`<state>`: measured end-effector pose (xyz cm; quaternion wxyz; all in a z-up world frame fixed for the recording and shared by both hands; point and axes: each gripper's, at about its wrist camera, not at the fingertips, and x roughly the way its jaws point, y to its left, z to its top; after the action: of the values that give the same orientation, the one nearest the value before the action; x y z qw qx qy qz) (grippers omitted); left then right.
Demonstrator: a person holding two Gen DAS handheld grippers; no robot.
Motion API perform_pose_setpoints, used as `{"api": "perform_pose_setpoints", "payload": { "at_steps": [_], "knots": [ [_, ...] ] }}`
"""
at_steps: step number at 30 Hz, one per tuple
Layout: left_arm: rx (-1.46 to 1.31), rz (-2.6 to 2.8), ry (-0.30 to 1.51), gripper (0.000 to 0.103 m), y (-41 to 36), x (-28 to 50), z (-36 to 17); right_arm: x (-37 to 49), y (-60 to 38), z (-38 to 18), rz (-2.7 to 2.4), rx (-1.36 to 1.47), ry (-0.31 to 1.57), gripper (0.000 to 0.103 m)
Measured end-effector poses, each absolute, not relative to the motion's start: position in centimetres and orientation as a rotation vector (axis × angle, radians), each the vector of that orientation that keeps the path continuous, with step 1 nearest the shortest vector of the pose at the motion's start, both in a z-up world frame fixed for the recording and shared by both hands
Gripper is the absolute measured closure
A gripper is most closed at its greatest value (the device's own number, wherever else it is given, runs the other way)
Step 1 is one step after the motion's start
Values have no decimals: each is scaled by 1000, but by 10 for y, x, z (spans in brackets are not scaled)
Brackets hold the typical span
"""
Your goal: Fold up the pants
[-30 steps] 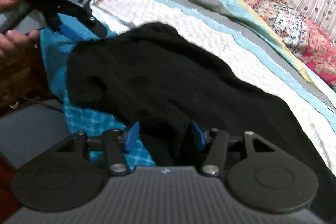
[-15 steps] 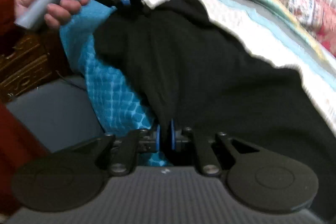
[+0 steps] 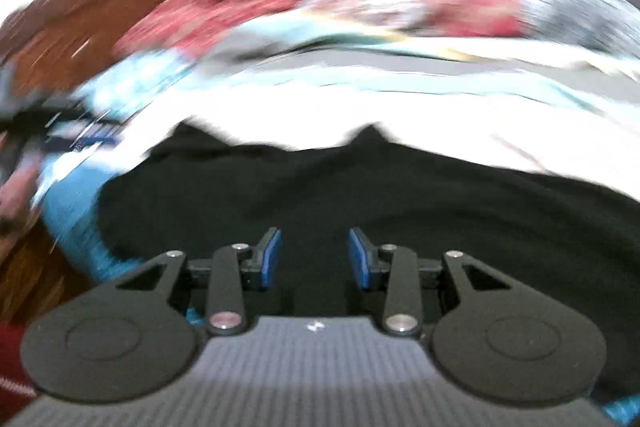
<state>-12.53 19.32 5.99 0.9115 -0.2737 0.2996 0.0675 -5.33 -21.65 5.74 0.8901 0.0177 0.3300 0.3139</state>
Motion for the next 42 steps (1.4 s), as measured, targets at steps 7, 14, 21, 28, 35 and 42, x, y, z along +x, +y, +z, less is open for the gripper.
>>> {"api": "perform_pose_setpoints", "payload": {
  "at_steps": [7,14,21,28,35,42],
  "knots": [
    [-418,-55,838,60,83,-73,29,-40,-313,30,363,251,740,63],
    [-254,-244,971,60,-29,-42,11,-55,-432,54,177,368,609,63],
    [-150,-359,1037,54,-122,-28,-7,5,-555,73,-22,358,611,53],
    [-28,-337,1035,47,-152,-38,-9,55,-585,26,75,477,827,48],
    [-61,-311,1049,47,-149,-35,-10,25,-561,56,16,295,672,81],
    [7,-306,1042,45,-161,-37,-14,44,-578,17,-74,326,712,79]
  ]
}}
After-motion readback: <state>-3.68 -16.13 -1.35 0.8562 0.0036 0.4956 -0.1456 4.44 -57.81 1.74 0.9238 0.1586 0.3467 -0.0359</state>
